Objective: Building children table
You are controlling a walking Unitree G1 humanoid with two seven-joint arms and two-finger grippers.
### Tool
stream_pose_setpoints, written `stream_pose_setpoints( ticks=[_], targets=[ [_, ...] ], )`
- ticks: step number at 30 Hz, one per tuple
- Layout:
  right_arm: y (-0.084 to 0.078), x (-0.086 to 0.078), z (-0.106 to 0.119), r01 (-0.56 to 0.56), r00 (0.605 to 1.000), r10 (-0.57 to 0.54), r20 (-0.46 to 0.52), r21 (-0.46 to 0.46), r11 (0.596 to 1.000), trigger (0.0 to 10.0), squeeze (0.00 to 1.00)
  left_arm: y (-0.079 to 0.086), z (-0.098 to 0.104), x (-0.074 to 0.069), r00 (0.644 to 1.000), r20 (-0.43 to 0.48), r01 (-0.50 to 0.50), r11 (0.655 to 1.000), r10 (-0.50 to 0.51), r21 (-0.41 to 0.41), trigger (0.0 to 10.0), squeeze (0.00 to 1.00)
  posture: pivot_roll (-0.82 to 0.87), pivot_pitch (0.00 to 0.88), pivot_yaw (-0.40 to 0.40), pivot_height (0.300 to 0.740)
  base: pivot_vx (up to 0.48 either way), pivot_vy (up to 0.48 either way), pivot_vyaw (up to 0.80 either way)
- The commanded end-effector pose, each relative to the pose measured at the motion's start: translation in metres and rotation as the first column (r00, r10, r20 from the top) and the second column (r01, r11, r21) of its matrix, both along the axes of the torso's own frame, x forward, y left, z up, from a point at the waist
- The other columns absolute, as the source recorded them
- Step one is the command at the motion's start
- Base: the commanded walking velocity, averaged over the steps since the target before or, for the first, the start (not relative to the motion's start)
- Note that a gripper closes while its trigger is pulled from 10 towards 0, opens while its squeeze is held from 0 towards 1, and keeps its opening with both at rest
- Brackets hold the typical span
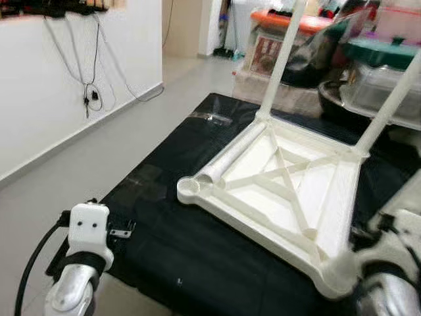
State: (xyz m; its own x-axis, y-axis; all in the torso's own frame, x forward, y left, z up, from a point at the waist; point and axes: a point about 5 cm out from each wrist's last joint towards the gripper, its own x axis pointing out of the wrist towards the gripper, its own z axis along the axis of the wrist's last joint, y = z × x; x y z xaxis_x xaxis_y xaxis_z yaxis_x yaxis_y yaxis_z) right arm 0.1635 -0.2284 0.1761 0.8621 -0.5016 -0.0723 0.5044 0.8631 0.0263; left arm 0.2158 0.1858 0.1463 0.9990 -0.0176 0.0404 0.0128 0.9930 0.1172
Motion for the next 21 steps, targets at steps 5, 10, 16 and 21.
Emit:
stream_pose_setpoints(
  ticks=[5, 10, 16, 21],
  targets=[
    [0.018, -0.005, 0.005, -0.127, 0.992, 0.126, 0.019, 0.057, 0.99, 10.0, 0.0, -0.006, -0.007, 0.002, 0.999, -0.039, 0.031, 1.0, -0.03, 0.007, 10.0, 0.0, 0.11, 0.0, -0.063, 0.74, 0.0, 0.0, 0.0],
    [0.01, 0.025, 0.024, -0.382, 0.915, 0.38, 0.135, -0.011, 0.924, 10.0, 0.86, -0.008, -0.007, 0.003, 0.999, -0.037, 0.026, 1.0, -0.026, -0.003, 10.0, 0.0, 0.14, 0.0, -0.08, 0.74, 0.0, 0.0, 0.0],
    [-0.005, 0.032, 0.043, -0.663, 0.733, 0.673, 0.102, -0.112, 0.74, 10.0, 0.0, -0.01, -0.007, 0.002, 0.999, -0.038, 0.034, 0.999, -0.035, -0.01, 10.0, 0.0, 0.14, 0.0, -0.081, 0.74, 0.0, 0.0, 0.0],
    [0.015, 0.038, 0.01, -0.885, 0.466, 0.883, -0.063, -0.042, 0.464, 10.0, 0.0, -0.015, -0.008, 0.005, 0.998, -0.033, 0.056, 0.998, -0.057, -0.016, 10.0, 0.0, 0.16, 0.0, -0.077, 0.74, 0.0, 0.0, 0.0]
  ],
)
